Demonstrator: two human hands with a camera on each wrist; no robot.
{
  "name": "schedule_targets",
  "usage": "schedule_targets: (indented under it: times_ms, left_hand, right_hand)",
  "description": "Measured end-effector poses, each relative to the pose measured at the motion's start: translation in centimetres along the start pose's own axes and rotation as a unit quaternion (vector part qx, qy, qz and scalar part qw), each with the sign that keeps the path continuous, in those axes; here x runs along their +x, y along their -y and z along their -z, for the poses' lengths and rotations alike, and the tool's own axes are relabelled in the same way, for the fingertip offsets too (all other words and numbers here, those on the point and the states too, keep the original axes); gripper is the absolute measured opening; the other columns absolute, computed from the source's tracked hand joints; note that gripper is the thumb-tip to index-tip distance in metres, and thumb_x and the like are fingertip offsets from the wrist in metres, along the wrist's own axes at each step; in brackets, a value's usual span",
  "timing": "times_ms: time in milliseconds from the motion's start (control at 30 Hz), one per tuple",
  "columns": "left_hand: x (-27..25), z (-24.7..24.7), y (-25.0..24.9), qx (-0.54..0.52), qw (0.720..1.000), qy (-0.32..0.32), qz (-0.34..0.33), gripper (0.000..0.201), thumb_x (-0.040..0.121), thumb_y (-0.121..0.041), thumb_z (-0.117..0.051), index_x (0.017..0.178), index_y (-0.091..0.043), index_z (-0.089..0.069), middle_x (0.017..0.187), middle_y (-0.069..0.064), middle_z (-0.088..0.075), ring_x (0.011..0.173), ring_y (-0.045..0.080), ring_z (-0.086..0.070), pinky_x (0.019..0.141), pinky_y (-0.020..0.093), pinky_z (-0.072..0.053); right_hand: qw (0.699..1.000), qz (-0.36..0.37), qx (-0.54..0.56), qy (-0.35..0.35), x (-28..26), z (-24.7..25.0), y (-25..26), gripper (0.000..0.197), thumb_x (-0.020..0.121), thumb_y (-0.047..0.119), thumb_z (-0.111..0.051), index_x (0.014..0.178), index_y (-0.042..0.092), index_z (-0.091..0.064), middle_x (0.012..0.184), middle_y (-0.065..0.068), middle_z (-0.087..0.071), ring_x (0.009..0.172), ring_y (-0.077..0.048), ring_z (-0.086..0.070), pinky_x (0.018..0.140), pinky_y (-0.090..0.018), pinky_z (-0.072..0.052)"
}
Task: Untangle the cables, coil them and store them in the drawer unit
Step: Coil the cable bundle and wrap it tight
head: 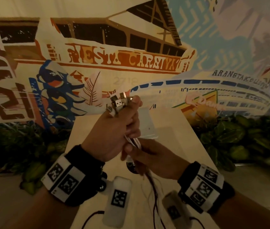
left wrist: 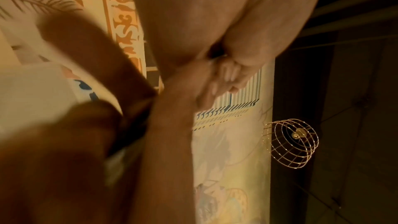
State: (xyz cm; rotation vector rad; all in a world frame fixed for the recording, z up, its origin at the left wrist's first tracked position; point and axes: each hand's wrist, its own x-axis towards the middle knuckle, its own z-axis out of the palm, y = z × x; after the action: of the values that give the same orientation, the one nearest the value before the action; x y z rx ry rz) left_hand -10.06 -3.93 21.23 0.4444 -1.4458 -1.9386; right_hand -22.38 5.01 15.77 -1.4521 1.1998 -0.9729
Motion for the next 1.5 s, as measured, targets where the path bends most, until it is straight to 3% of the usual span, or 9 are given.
schedule_targets:
  times_ms: [100,300,500,633,800,1033,1200,1367,1500]
  left_hand:
    - [0.0,1.0,-1.0,0.016,1.000,-0.011,0.003,0.020,0.100,-0.029,-0.053,0.085,-0.017,-0.058,0.064,0.002,-0.019,0.048,0.009,-0.022,0.045,0.022,-0.030]
    - [-0.2,2.3,-0.4,0.179,0.983,-0.033,-0.021,0.029,0.097,-0.037,-0.063,0.083,-0.012,-0.058,0.059,0.001,-0.024,0.048,0.014,-0.026,0.048,0.028,-0.034]
    - [-0.3,1.4,1.6,0.508,0.852,0.029,-0.126,0.020,0.100,-0.035,-0.060,0.086,-0.022,-0.056,0.072,-0.007,-0.054,0.066,0.008,-0.051,0.064,0.016,-0.039]
    - [0.0,1.5,1.9,0.660,0.725,0.099,-0.172,0.030,0.094,-0.018,-0.066,0.124,-0.015,-0.062,0.112,0.000,-0.064,0.104,0.014,-0.054,0.089,0.028,-0.047]
    - [0.2,1.5,1.7,0.685,0.703,0.117,-0.148,0.052,0.098,-0.024,-0.061,0.147,-0.029,-0.042,0.117,0.002,-0.067,0.102,0.019,-0.063,0.086,0.029,-0.050]
    - [0.6,1.6,1.7,0.696,0.688,0.194,-0.071,0.028,0.101,-0.037,-0.056,0.127,-0.026,-0.056,0.095,-0.003,-0.071,0.075,0.011,-0.062,0.062,0.020,-0.045]
    - [0.5,0.9,1.0,0.748,0.624,0.225,-0.012,0.028,0.101,-0.043,-0.050,0.115,-0.021,-0.062,0.096,-0.002,-0.069,0.077,0.014,-0.061,0.069,0.021,-0.045]
    - [0.6,-0.7,1.3,0.804,0.545,0.238,-0.002,0.037,0.103,-0.045,-0.044,0.112,-0.016,-0.066,0.095,0.002,-0.069,0.082,0.018,-0.061,0.079,0.026,-0.050]
    - [0.7,-1.6,1.3,0.848,0.492,0.196,-0.018,0.033,0.099,-0.040,-0.045,0.095,-0.015,-0.066,0.076,-0.003,-0.055,0.069,0.017,-0.053,0.072,0.029,-0.053]
  right_hand:
    - [0.997,-0.035,0.070,0.001,-0.6,0.6,-1.2,0.054,0.093,0.052,-0.057,0.087,0.000,-0.046,0.056,-0.009,-0.028,0.042,-0.013,-0.027,0.044,-0.023,-0.031]
    - [0.993,-0.100,0.055,0.025,-2.4,3.5,-1.0,0.042,0.095,0.058,-0.052,0.080,0.019,-0.050,0.059,0.005,-0.028,0.048,-0.012,-0.020,0.046,-0.024,-0.021]
    - [0.990,-0.136,-0.023,0.017,-1.4,5.2,0.6,0.042,0.097,0.050,-0.048,0.083,0.012,-0.058,0.055,-0.004,-0.029,0.044,-0.018,-0.021,0.040,-0.026,-0.022]
    - [0.983,-0.177,-0.033,-0.025,-0.9,6.5,1.2,0.035,0.107,0.034,-0.046,0.085,0.010,-0.058,0.056,0.001,-0.030,0.042,-0.012,-0.022,0.041,-0.022,-0.021]
    - [0.980,-0.194,-0.002,-0.046,-0.7,6.6,1.9,0.033,0.107,0.030,-0.045,0.082,0.011,-0.056,0.057,0.005,-0.027,0.045,-0.011,-0.018,0.046,-0.024,-0.016]
    - [0.975,-0.216,0.053,-0.007,-0.7,7.0,2.2,0.061,0.105,0.032,-0.030,0.048,0.025,-0.052,0.053,0.004,-0.025,0.045,-0.011,-0.016,0.051,-0.030,-0.012]
    - [0.970,-0.169,-0.168,0.048,-0.8,6.7,3.6,0.057,0.111,0.039,-0.025,0.069,0.028,-0.061,0.057,-0.005,-0.056,0.051,-0.022,-0.045,0.060,-0.038,-0.045]
    - [0.930,-0.175,-0.295,0.131,0.2,6.5,5.1,0.039,0.096,0.050,-0.060,0.110,0.015,-0.070,0.099,0.001,-0.075,0.076,-0.018,-0.074,0.073,-0.033,-0.061]
    - [0.910,-0.186,-0.352,0.114,1.9,6.0,4.8,0.035,0.085,0.047,-0.077,0.104,0.017,-0.075,0.085,0.004,-0.075,0.070,-0.007,-0.073,0.068,-0.027,-0.062]
